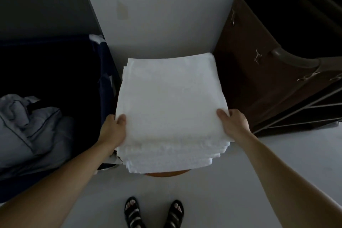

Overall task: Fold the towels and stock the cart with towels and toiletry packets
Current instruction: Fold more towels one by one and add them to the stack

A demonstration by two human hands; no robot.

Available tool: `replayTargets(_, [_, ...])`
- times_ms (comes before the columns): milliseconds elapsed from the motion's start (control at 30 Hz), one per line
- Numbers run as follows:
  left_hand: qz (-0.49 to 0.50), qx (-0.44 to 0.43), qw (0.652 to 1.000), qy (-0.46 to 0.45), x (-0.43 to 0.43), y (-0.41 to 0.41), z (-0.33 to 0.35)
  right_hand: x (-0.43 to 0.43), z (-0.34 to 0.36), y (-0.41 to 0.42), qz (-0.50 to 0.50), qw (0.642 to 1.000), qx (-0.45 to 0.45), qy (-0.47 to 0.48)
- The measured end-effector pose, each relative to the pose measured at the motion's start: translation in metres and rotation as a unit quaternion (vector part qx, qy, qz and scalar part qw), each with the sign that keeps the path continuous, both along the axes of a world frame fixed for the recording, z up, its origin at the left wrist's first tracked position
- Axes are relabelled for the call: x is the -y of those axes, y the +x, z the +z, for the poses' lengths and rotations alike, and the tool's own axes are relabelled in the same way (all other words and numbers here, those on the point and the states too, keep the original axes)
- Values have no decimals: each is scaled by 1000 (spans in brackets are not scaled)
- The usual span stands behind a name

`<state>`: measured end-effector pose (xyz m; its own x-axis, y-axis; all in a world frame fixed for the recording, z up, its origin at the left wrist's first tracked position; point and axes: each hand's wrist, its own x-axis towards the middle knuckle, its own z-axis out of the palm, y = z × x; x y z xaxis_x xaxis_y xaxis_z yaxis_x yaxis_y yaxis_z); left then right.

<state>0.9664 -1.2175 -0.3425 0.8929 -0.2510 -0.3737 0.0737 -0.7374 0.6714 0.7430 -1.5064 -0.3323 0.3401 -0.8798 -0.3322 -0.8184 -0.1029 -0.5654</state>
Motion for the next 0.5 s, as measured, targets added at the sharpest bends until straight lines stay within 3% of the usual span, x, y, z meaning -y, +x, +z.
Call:
replayTargets(67, [-14,-39,998,40,-2,-19,-6,-15,-11,-7,-11,999,-30,-5])
replayTargets(167, [14,-1,997,79,1,-40,-9,-29,-21,-11,-39,998,-45,0])
replayTargets(233, [20,19,995,100,3,-45,-7,-28,-18,-16,-86,989,18,117])
replayTargets(300, [0,27,993,117,4,-45,-10,-26,-11,-25,-125,949,78,277])
replayTargets(433, [-4,-54,999,8,1,-42,-15,-21,-8,-33,-80,925,79,364])
replayTargets(500, [68,-134,987,-58,-6,-42,-14,-19,-12,-32,-79,909,105,395])
